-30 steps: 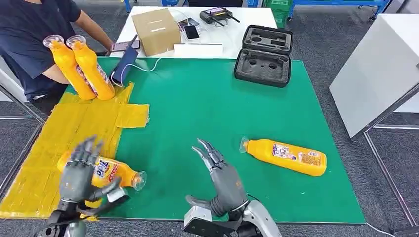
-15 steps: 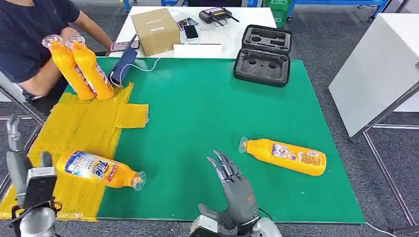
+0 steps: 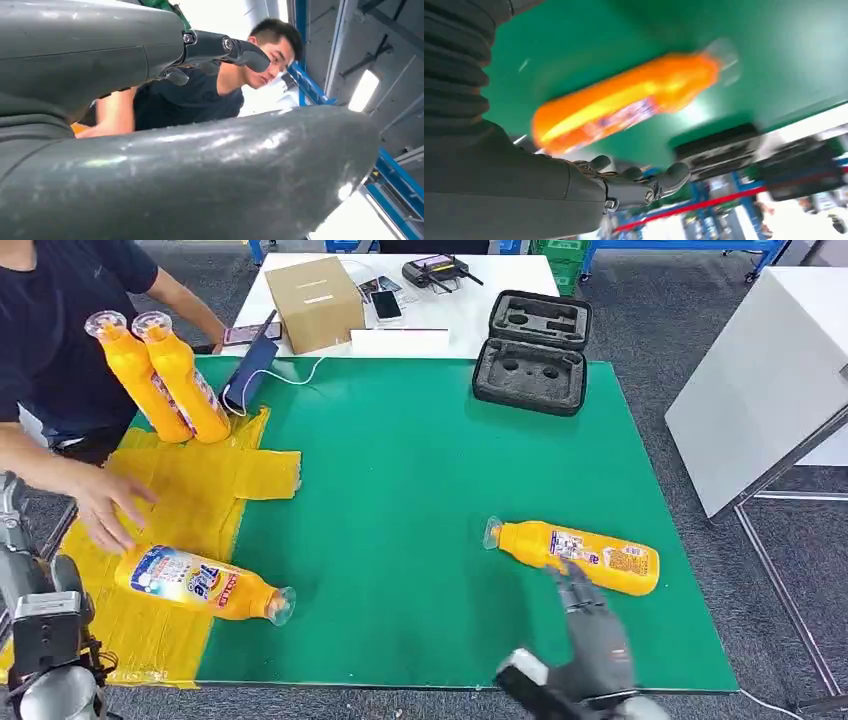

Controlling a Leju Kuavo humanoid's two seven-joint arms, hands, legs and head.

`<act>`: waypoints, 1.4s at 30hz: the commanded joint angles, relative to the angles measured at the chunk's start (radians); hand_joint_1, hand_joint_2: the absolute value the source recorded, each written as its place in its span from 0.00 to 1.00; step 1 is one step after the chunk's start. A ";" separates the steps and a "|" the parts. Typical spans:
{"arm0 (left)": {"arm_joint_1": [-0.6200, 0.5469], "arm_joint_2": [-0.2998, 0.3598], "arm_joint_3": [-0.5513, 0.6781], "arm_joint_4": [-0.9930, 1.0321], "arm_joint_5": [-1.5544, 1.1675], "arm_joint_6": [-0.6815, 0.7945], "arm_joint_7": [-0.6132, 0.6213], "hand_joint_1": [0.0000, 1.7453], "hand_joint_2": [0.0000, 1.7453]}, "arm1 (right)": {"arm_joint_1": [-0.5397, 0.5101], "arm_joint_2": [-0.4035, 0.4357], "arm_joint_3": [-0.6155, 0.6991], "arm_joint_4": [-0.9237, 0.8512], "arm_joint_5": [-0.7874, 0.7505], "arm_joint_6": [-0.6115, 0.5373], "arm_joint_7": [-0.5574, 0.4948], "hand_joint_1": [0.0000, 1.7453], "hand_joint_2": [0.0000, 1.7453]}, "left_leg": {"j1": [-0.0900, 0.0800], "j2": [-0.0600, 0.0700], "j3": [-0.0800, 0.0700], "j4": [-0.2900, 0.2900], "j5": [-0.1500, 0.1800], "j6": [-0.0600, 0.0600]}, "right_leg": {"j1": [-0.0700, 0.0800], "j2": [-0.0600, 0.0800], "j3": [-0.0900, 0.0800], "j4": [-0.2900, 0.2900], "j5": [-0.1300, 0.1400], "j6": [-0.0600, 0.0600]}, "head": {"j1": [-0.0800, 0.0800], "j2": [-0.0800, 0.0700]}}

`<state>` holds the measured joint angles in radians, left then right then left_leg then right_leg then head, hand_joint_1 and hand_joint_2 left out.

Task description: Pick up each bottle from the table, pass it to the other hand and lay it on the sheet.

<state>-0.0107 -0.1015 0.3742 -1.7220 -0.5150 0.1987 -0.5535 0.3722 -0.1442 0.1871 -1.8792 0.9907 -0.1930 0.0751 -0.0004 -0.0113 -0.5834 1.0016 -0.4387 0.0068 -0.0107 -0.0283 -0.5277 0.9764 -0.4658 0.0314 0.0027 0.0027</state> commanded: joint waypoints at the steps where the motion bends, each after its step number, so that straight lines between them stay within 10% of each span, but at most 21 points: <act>1: -0.051 -0.014 -0.050 0.065 0.006 -0.004 0.002 0.00 0.00 | 0.013 0.072 -0.338 0.031 -0.009 0.072 -0.055 0.00 1.00 | 0.000 -0.002 0.000 0.000 0.001 0.000 | 0.000 -0.001 0.001 -0.001 0.000 0.000 | 0.000 0.000; 10: -0.059 -0.006 -0.081 0.077 -0.018 0.016 -0.012 0.00 0.00 | -0.023 0.104 -0.414 0.074 0.014 0.120 -0.097 0.00 1.00 | 0.000 0.000 0.001 -0.001 0.001 0.000 | 0.000 0.000 0.001 -0.001 0.000 0.000 | 0.000 0.000; 11: -0.061 -0.008 -0.083 0.080 -0.018 0.019 -0.012 0.00 1.00 | -0.030 0.107 -0.415 0.082 0.019 0.125 -0.100 0.00 1.00 | 0.001 0.000 0.001 -0.001 0.001 -0.001 | 0.001 0.000 0.002 -0.001 0.000 -0.001 | 0.000 0.000; 24: -0.082 0.000 -0.130 0.087 -0.065 0.035 0.001 0.00 1.00 | -0.167 0.092 -0.154 0.258 0.200 0.093 0.025 0.00 1.00 | 0.001 0.003 0.002 -0.001 0.001 -0.001 | 0.001 0.004 0.002 -0.002 0.001 -0.001 | 0.000 0.000; 42: -0.083 0.013 -0.134 0.105 -0.081 0.032 0.019 0.00 1.00 | -0.203 0.066 -0.111 0.275 0.206 0.082 0.066 0.00 1.00 | 0.000 0.002 0.001 -0.001 0.001 -0.001 | 0.001 0.003 0.002 -0.001 0.001 0.000 | 0.000 0.000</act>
<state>-0.0606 -0.1011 0.2426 -1.6823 -0.5974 0.2384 -0.5417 0.2043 -0.0515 0.0454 -1.6579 1.1967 -0.0969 0.1247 -0.0008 -0.0105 -0.5835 1.0017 -0.4385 0.0070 -0.0105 -0.0274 -0.5272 0.9768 -0.4655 0.0319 0.0027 0.0027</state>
